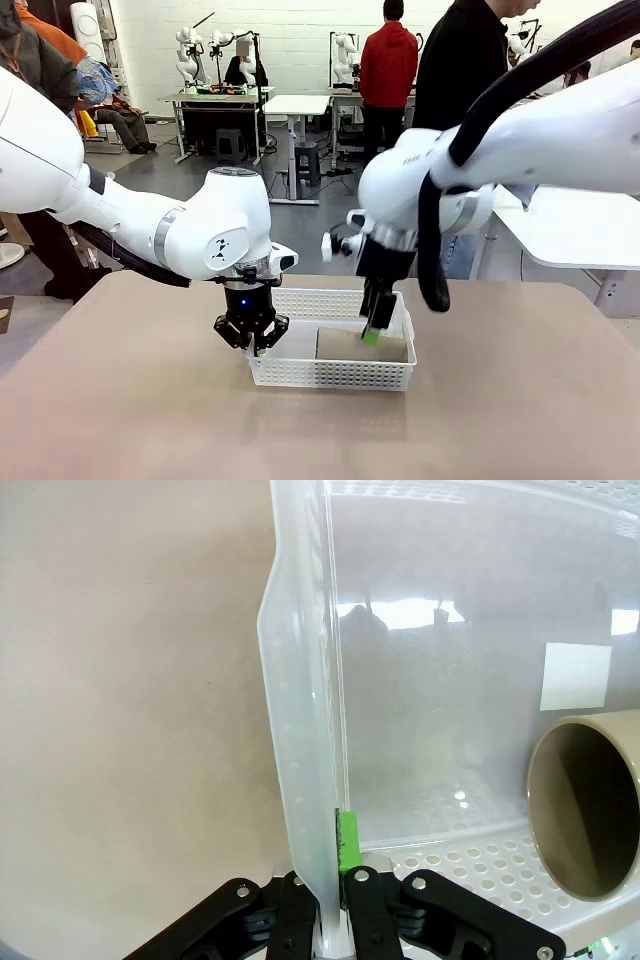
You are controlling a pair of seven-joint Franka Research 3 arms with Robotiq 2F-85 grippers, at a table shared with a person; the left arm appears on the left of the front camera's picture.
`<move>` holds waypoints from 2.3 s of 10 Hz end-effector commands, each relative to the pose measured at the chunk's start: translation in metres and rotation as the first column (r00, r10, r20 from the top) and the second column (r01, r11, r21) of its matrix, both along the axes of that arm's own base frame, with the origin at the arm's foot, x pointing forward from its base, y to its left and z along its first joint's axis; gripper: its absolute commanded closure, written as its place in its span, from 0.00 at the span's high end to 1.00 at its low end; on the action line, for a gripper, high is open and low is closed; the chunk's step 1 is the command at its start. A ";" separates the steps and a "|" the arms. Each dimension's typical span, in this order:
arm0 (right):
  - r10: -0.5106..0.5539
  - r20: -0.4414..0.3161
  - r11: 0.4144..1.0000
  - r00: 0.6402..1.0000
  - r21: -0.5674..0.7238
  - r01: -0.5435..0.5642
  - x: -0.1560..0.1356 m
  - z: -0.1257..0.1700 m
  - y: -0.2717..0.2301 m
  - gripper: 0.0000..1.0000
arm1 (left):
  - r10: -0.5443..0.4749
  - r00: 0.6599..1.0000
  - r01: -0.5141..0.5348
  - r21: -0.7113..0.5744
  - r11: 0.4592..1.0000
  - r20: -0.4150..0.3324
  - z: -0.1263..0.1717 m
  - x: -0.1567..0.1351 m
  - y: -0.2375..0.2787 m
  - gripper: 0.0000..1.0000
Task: Clean and organize the cups into the basket.
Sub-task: Pick up the Organizing basket and move it to the center of the table, then pick up the Reusable plastic cup from the right side of the table and place it inside the Organizing basket, then pick up the Reusable plastic cup from the right side of the table and stack it inside the Organizing basket in the center of the table.
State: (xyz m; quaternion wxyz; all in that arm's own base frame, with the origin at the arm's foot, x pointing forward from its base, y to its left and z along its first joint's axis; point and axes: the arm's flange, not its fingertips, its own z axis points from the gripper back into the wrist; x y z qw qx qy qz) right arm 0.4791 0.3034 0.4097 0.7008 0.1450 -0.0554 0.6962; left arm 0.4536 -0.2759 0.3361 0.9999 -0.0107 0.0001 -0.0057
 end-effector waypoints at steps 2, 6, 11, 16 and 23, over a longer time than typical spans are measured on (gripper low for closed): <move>-0.037 0.089 0.953 0.995 0.303 0.009 -0.049 0.062 -0.119 1.00 | -0.005 1.000 0.005 -0.005 1.000 0.002 -0.002 -0.002 0.004 0.00; -0.143 0.067 0.799 0.987 0.597 0.075 -0.078 0.074 -0.286 1.00 | -0.005 1.000 0.005 -0.005 1.000 0.002 -0.002 -0.002 0.004 0.00; -0.229 -0.047 0.676 0.972 0.711 0.194 -0.083 0.008 -0.413 1.00 | -0.005 1.000 0.005 -0.005 1.000 0.002 -0.002 -0.002 0.004 0.00; -0.226 -0.040 0.710 0.973 0.678 0.192 -0.098 0.013 -0.408 1.00 | -0.005 1.000 0.005 -0.005 1.000 0.002 -0.002 -0.002 0.004 0.00; -0.226 -0.040 0.710 0.973 0.678 0.192 -0.098 0.013 -0.408 1.00 | -0.005 1.000 0.005 -0.005 1.000 0.002 -0.002 -0.002 0.004 0.00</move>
